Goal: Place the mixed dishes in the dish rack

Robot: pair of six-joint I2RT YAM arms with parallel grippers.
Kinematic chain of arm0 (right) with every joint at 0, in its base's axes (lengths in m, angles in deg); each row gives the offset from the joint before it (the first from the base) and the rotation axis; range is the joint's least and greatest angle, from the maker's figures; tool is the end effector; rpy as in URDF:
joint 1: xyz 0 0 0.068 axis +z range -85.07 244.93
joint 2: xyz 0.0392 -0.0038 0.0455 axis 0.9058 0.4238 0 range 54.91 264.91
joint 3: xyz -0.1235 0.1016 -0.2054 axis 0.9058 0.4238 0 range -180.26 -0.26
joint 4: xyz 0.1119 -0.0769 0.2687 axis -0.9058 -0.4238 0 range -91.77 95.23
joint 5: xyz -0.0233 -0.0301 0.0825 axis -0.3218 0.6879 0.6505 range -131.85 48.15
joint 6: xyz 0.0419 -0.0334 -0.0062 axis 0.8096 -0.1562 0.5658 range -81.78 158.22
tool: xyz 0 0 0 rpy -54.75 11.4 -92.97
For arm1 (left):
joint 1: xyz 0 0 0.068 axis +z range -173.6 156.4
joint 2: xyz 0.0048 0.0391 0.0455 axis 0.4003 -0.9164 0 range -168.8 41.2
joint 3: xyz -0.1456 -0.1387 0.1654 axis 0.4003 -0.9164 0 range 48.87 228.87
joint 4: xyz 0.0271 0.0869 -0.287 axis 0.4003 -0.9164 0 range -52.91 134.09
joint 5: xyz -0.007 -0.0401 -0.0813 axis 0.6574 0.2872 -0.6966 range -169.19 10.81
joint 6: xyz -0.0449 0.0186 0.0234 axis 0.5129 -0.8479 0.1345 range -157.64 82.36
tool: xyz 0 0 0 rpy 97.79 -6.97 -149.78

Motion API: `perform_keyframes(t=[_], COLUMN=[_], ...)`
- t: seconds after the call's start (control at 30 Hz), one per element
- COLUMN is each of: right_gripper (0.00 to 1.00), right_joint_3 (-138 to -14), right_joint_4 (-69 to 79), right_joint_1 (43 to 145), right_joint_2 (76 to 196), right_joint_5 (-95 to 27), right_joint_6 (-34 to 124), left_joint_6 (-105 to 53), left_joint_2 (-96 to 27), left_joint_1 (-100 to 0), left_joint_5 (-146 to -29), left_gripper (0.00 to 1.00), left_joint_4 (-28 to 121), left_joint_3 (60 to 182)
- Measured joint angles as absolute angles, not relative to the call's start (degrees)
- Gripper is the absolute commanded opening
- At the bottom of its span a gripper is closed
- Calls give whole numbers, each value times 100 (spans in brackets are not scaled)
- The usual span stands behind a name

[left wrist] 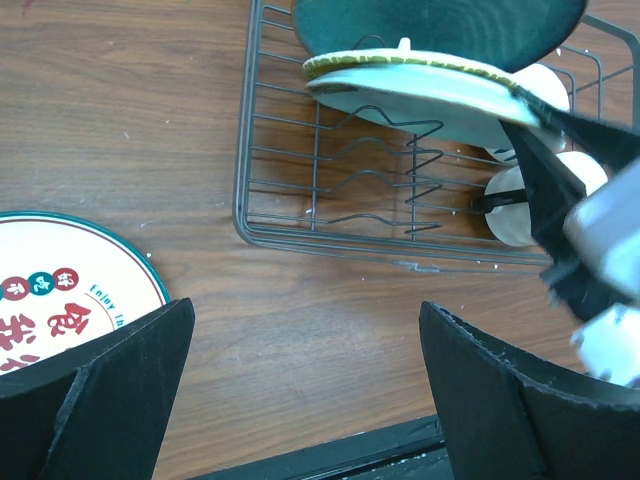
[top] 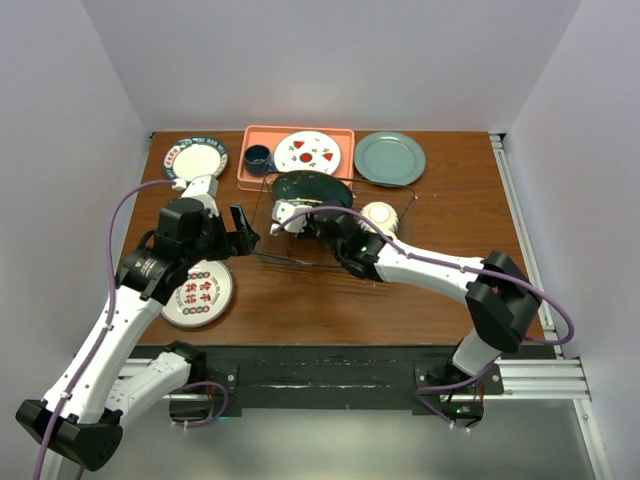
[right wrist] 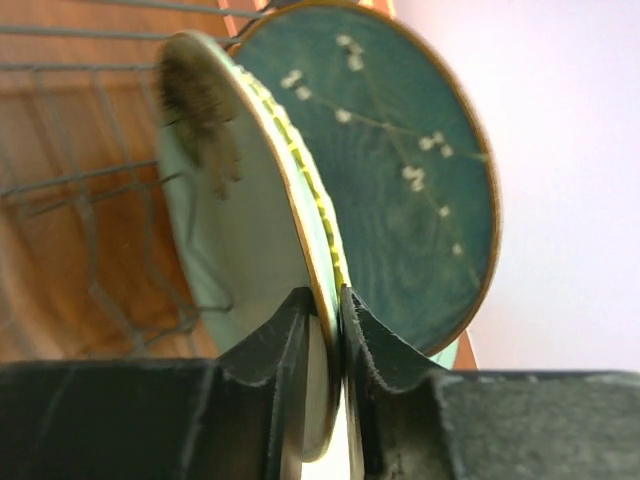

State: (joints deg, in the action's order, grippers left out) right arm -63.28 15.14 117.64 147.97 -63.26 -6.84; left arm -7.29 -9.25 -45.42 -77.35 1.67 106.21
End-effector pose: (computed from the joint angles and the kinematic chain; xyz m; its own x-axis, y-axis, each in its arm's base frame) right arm 0.2602 0.3203 0.2356 0.2300 -0.7857 -0.5743 -0.5241 0.3972 -0.7534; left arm 0.2112 -0.0834 0.3374 -0.6410 -0.2873 -0.7118 0.0272 0.9182 -0.3951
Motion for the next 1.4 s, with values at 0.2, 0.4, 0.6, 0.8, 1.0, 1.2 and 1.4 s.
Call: perform_keyframes(t=[0.2,0.4,0.6,0.8,1.0,1.2,1.4], right_gripper=[42,60,98,99,99,99,99], right_joint_3=[-6910,-7229,-7109,-6446,-6208,-6468,-5660], right_joint_4=[1541,1549,1497,1473,1429,682,821], right_joint_1=[11451,11241,11237,11237,11237,11219,11219], right_joint_2=[15157,15214,14902,13588,12392,12279,12231], right_joint_5=[-6334,-6269,-6017,-5436,-5067,-4474,-3814], right_joint_6=[-332,116,555,1063,2206,4105,6098], left_joint_6=[-727,-729,-727,-727,-725,-725,-718], left_joint_2=[-969,-993,-1050,-1120,-1183,-1124,-939], left_joint_1=[-4542,-4542,-4542,-4542,-4542,-4542,-4542], left_joint_5=[-7728,-7726,-7722,-7680,-7599,-7407,-7206], left_gripper=[100,100,100,100,100,100,100], left_joint_4=[170,170,183,270,292,351,414], left_joint_3=[10621,10621,10621,10621,10621,10516,10232])
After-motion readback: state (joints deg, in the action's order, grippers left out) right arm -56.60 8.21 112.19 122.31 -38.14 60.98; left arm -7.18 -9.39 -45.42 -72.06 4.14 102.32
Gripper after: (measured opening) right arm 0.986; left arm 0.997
